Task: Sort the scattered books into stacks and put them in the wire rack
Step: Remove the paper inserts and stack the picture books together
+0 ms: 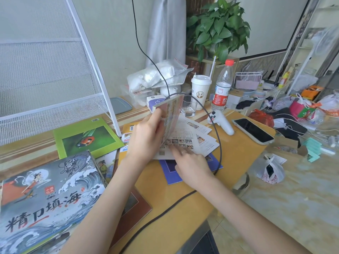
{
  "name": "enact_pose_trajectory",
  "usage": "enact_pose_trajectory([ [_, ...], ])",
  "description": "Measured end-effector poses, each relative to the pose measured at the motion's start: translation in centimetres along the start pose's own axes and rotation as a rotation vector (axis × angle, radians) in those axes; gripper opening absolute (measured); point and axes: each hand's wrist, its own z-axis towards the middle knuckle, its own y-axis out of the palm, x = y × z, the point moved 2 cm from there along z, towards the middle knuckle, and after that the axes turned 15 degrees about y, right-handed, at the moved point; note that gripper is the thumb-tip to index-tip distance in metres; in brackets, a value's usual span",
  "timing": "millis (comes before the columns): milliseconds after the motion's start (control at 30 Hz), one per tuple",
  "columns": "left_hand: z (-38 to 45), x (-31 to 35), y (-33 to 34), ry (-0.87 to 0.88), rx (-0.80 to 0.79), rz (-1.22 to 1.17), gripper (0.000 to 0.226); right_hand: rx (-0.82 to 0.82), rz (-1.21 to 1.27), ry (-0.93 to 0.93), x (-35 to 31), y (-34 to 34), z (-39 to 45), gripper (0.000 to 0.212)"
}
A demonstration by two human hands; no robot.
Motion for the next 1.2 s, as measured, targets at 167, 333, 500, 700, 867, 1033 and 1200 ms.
enact_pose_trajectory([
  [167, -0.1, -0.3, 0.4, 0.007, -0.005, 0.017, 0.009, -0.042, 0.203, 0.217, 0.7, -0.3, 1.6, 0.045],
  [333, -0.1, -0.5, 0.5, 0.014, -0.009, 0.018, 0.005, -0.473, 0.189, 0.266, 2.5, 1.4, 5.0, 0.097],
  [500, -0.1, -0.6, 0.6, 0.046, -0.005, 0.022, 0.009, -0.483, 0.181, 0.229, 2.7, 2.6, 5.9, 0.097],
  [700, -0.3, -0.6, 0.7, 0.04, 0.013, 0.01, 0.02, -0.474, 0.23, 0.364, 5.8, 2.0, 9.6, 0.085],
  [867, -0.2, -0.7, 0.6, 0.059, 0.012, 0.022, 0.022, -0.54, 0.428, 0.437, 7.1, 1.6, 12.6, 0.106],
  [1033, -0.1, -0.7, 0.6, 0.067, 0.022, 0.022, 0.023, -0.551, 0.272, 0.49, 6.5, -0.4, 13.5, 0.099],
  [1200, -0.2, -0.7, 0.8, 0.056, 0.025, 0.016, 0.021, -0.602, 0.258, 0.499, 7.1, 0.8, 15.1, 0.107],
])
